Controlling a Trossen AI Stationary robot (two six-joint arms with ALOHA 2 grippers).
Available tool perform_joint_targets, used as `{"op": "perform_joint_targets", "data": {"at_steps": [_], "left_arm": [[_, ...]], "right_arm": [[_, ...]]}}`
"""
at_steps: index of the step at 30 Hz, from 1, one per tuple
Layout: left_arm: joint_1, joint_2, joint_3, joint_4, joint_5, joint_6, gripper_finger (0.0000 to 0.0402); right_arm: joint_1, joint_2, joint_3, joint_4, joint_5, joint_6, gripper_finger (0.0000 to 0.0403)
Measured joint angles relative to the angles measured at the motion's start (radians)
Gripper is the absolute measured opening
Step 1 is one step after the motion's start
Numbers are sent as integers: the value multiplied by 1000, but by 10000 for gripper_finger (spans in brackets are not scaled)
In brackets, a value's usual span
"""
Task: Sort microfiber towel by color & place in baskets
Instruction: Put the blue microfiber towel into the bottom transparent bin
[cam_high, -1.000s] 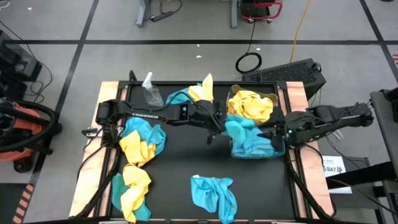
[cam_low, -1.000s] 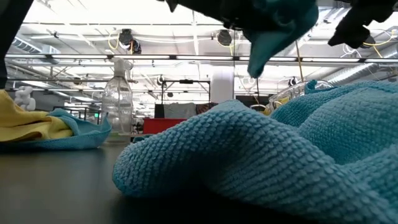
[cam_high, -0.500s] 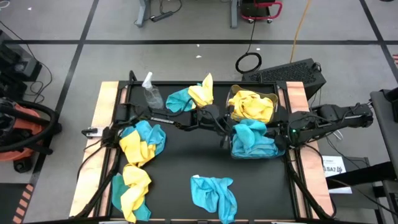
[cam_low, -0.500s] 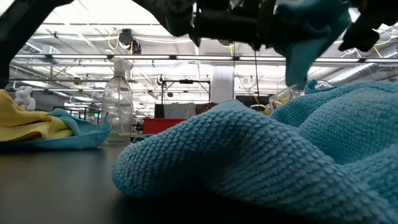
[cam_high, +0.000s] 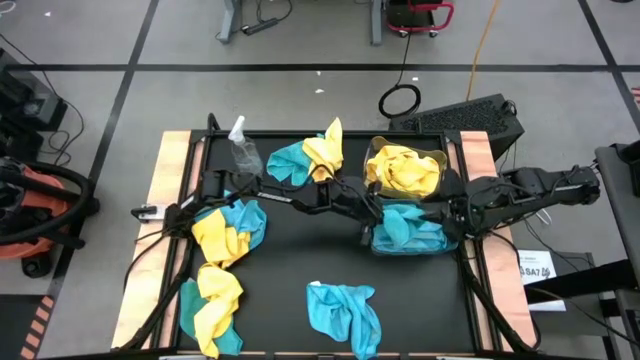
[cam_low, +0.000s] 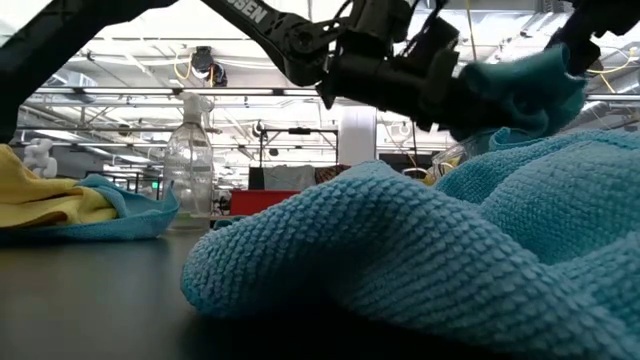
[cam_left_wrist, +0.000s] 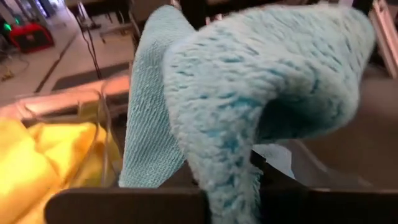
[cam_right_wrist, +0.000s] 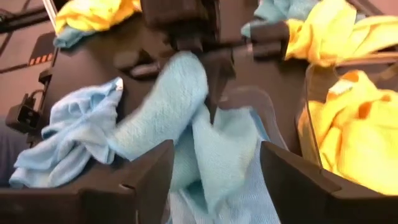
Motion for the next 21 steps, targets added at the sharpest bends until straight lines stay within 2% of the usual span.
{"op": "perform_joint_targets", "data": {"at_steps": [4, 9, 15, 21], "left_arm": [[0, -1, 0, -8, -3, 1, 27], [0, -1, 0, -32, -3, 9, 35], [-7, -1, 0, -66, -38, 24, 114], [-10, -1, 0, -75, -37, 23, 186]], "right_arm": [[0, 40, 0, 54, 22, -22, 251], [0, 143, 0, 116, 21, -58, 256], [0, 258, 0, 217, 23, -102, 261], [-1, 346, 0, 213, 79, -96, 289]]}}
